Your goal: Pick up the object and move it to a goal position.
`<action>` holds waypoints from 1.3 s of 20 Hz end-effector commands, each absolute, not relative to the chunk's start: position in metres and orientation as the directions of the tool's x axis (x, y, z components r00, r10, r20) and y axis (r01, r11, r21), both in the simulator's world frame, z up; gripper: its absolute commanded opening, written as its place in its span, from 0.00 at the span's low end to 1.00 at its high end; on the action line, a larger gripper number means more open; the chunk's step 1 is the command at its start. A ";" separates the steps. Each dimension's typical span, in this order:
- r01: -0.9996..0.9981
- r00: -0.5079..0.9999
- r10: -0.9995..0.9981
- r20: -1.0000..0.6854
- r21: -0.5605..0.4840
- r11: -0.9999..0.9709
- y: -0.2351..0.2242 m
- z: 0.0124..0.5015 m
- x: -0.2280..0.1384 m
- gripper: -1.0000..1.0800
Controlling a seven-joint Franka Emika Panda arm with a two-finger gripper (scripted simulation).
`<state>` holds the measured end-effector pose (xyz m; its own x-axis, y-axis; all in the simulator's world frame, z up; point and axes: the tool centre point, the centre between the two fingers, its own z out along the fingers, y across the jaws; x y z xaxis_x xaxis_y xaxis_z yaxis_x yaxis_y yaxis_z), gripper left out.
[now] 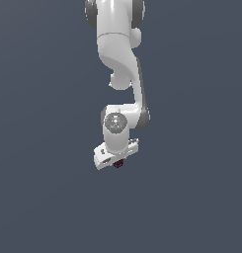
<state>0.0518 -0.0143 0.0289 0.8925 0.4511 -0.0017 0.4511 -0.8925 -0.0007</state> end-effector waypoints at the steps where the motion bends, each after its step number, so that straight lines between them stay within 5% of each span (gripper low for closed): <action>1: 0.451 0.893 0.451 -0.001 0.000 -0.893 -0.015 0.032 0.052 0.00; 12: 0.451 0.892 0.451 -0.001 0.000 -0.892 -0.024 0.086 0.040 0.00; 26: 0.452 0.892 0.452 0.000 0.000 -0.892 -0.050 0.240 0.008 0.00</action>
<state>0.0119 -0.0467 0.2215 0.8922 0.4517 -0.0009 0.4517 -0.8922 0.0000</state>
